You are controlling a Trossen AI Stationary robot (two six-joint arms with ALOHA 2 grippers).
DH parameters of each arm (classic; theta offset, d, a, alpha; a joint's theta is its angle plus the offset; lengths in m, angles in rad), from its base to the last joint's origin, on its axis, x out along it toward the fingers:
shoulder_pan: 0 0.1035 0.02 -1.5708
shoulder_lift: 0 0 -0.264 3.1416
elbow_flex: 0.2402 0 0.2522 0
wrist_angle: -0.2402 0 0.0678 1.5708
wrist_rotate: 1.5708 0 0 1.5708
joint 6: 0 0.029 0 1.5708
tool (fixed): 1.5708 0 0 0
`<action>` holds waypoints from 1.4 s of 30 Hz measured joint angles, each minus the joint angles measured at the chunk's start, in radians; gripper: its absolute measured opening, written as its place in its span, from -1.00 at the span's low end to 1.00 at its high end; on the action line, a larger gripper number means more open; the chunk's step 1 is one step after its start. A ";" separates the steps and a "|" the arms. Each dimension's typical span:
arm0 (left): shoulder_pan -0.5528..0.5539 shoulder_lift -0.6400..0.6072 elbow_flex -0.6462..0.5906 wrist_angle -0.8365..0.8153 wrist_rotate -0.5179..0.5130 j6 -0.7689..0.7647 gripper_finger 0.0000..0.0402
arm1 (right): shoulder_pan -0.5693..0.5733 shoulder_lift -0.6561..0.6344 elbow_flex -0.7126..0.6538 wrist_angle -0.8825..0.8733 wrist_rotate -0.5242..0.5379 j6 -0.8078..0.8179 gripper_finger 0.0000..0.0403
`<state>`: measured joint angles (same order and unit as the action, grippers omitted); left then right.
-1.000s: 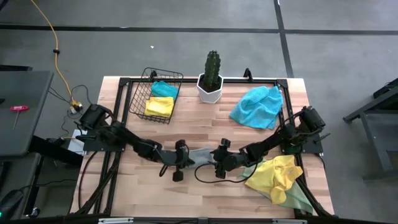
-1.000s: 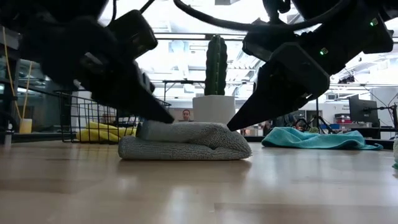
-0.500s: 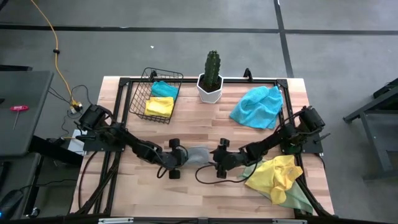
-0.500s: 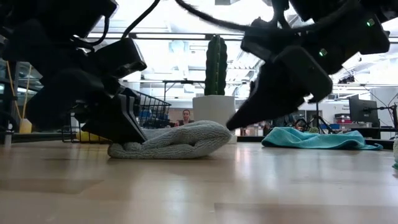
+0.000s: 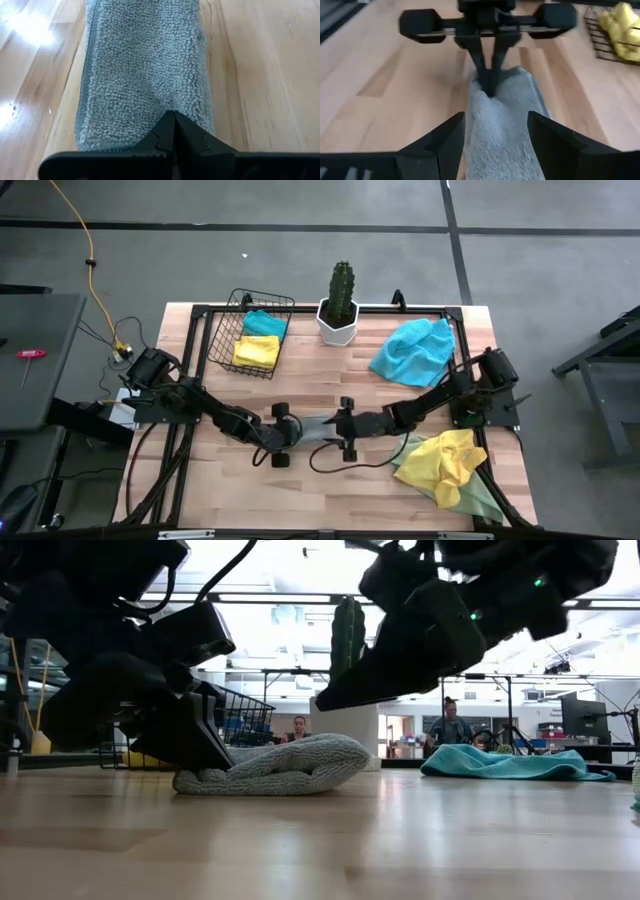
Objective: Fold microfiber towels
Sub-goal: Fold the gray microfiber towel on the table
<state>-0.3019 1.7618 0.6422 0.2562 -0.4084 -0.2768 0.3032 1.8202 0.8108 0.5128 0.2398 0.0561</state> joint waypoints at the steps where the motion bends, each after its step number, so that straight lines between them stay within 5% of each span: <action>1: 0.000 0.000 0.000 0.000 0.000 0.000 -1.00 | -0.012 0.011 0.000 0.024 -0.029 -0.004 0.03; 15: 0.000 0.000 -0.001 -0.002 0.004 0.019 -1.00 | -0.057 0.196 0.001 0.130 -0.094 0.009 0.03; 42: 0.000 0.001 -0.001 -0.013 0.004 0.036 -1.00 | -0.038 0.085 -0.004 0.018 -0.070 -0.009 0.03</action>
<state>-0.3016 1.7626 0.6411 0.2428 -0.4042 -0.2405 0.2649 1.9052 0.8066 0.5312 0.1698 0.0471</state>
